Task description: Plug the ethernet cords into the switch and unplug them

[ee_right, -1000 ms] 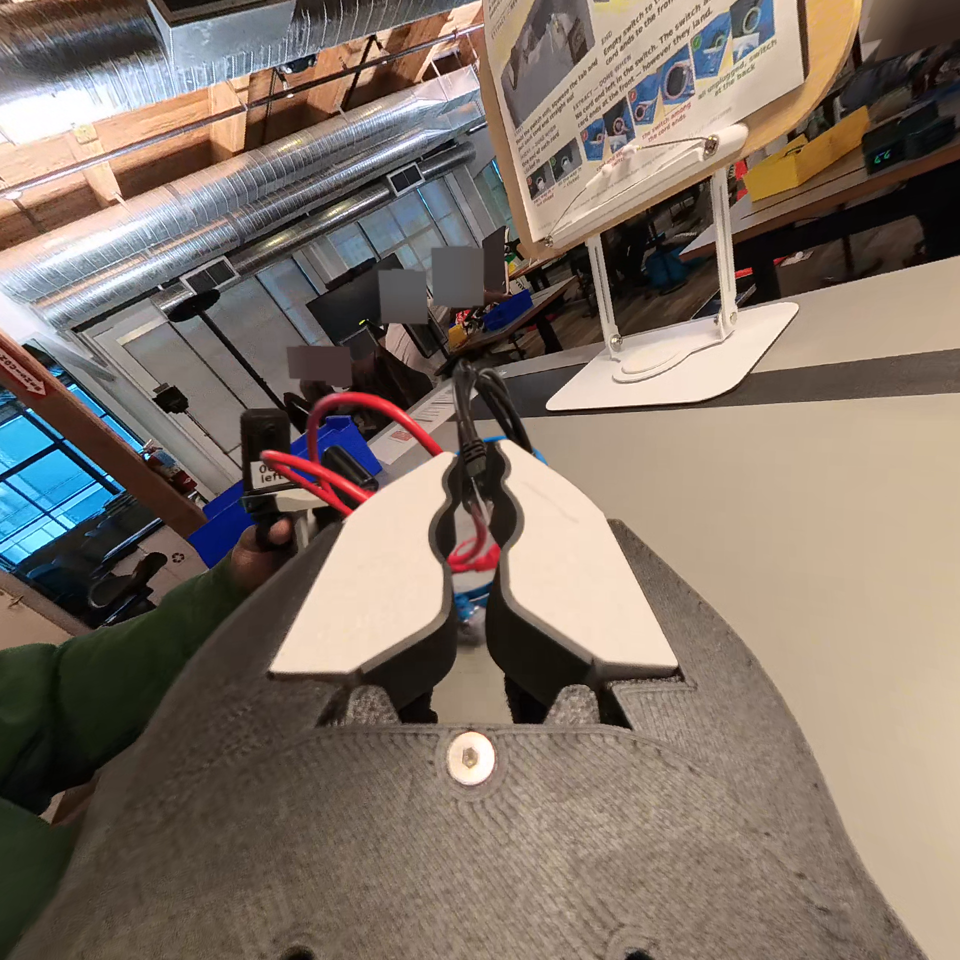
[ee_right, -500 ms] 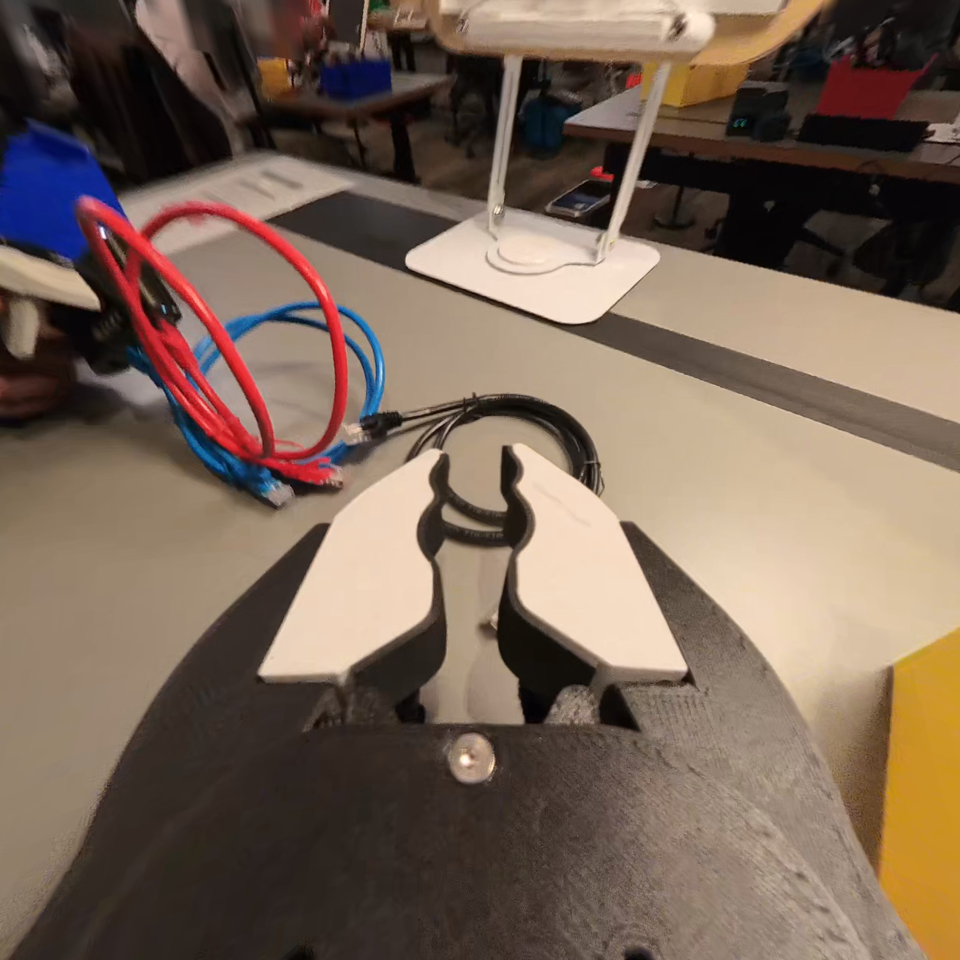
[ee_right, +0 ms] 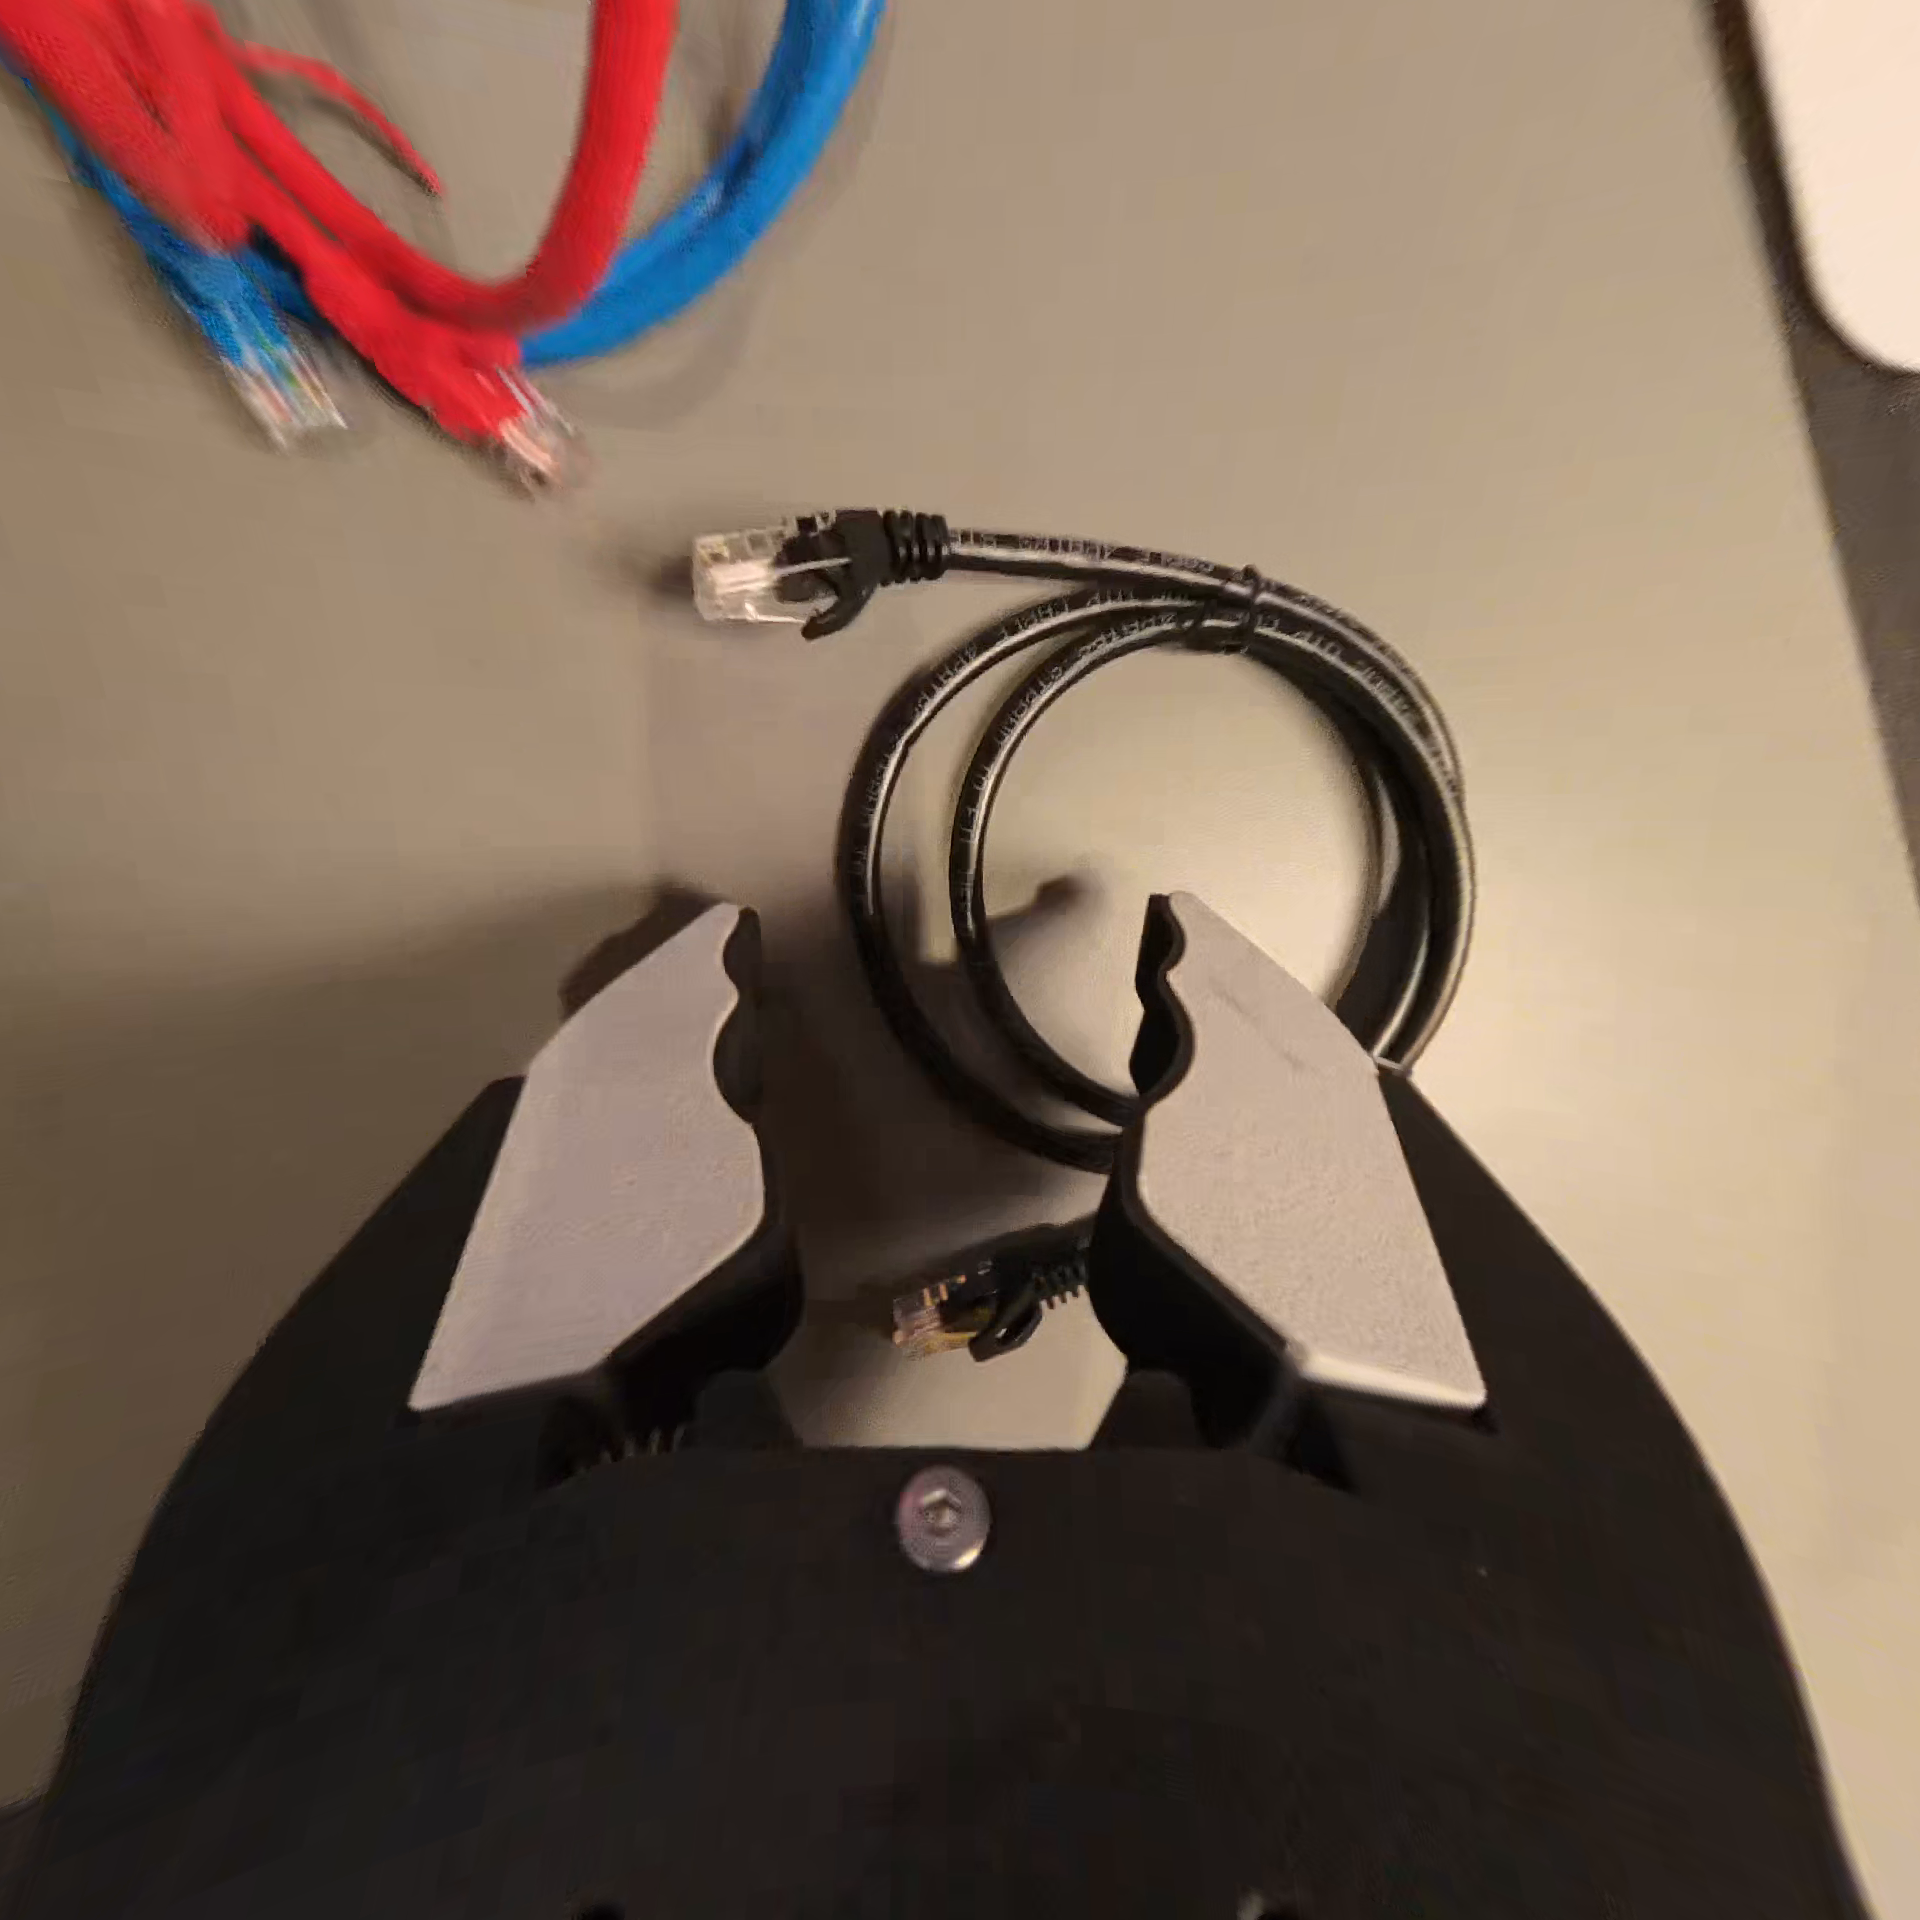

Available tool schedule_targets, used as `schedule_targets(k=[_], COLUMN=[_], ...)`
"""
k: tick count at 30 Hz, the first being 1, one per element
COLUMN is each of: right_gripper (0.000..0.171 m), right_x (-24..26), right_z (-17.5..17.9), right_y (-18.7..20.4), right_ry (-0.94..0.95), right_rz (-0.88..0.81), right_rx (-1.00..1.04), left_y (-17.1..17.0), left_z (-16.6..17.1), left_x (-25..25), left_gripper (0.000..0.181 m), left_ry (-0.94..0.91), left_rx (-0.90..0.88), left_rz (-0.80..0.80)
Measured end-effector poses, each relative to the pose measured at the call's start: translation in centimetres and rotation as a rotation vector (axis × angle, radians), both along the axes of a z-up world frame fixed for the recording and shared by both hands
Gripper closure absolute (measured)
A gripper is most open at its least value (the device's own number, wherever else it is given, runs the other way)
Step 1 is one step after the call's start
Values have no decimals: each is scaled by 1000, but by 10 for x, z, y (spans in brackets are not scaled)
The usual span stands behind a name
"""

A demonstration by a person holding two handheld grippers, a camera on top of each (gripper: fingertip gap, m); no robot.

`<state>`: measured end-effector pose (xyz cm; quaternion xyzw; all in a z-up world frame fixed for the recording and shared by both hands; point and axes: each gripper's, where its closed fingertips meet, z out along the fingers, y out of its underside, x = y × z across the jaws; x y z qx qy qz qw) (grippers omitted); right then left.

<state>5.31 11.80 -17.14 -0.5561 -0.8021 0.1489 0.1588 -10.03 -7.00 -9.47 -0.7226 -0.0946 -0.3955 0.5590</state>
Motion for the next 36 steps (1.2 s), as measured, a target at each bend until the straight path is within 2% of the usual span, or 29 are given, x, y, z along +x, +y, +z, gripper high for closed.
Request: schedule_targets(k=[3, 4, 5, 6, 9, 14, 18, 22, 25, 27, 30, 36], right_gripper=[112, 120, 139, 148, 155, 159, 160, 159, 159, 158, 158, 156], right_x=[-5, -7, -8, -8, -2, 14, 35, 76, 121, 158, 214, 270], right_z=[-9, -9, -9, -9, -9, 4, 53, 131, 186, 204, 199, 130], right_y=[-6, -6, -7, -7, -11, -20, -31, -31, -17, 8, 52, 105], right_ry=[-94, -103, -112, -127, -170, -62, 134, 316, 399, 390, 321, 338], right_rz=[-4, -20, -18, -34, -33, -40, -81, -150, -231, -321, -493, -748], right_rx=[-54, -71, -74, -80, -55, 34, 46, 93, 152, 251, 339, 146], left_y=[0, 0, 1, 1, 1, 1, 1, 2, 2, 2, 2, 2], left_z=[1, 1, 1, 1, 1, 1, 1, 1, 1, 1, 0, 0], left_x=[-5, -6, -6, -6, -6, -8, -8, -9, -9, -9, -9, -9], left_gripper=[155, 155, 155, 155, 155, 155, 154, 155, 155, 154, 155, 155], left_ry=[-21, -23, -24, -23, -19, -13, -12, -7, -5, -3, 0, 17], left_rx=[7, 6, 6, 6, 8, 9, 9, 11, 10, 10, 7, 13], left_rz=[23, 25, 26, 27, 31, 43, 49, 55, 58, 60, 63, 70])
